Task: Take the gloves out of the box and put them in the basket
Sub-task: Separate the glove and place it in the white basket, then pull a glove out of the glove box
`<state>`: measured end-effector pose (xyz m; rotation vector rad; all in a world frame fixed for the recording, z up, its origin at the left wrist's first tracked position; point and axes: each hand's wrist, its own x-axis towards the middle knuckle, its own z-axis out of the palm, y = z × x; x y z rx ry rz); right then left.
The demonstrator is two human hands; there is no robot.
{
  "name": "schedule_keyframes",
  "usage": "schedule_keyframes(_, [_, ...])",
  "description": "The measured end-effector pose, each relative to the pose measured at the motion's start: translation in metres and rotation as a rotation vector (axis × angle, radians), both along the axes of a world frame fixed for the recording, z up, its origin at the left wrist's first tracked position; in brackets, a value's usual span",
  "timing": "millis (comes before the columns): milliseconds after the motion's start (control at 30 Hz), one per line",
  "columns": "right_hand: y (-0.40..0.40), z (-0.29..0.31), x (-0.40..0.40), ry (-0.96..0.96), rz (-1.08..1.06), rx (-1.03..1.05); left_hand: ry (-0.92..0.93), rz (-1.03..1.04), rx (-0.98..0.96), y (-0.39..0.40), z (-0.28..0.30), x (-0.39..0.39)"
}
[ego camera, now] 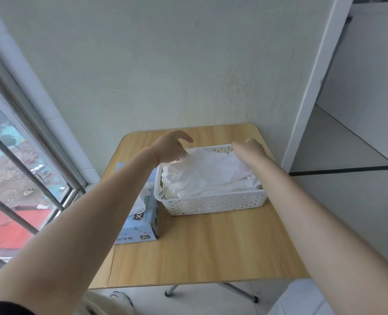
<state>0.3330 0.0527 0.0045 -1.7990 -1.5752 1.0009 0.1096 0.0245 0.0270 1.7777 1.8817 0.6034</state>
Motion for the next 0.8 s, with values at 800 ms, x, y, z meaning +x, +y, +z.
schedule_keyframes(800, [-0.015,-0.034,-0.007,-0.933,0.27,0.254,0.673,-0.418,-0.112,-0.021,-0.067,0.044])
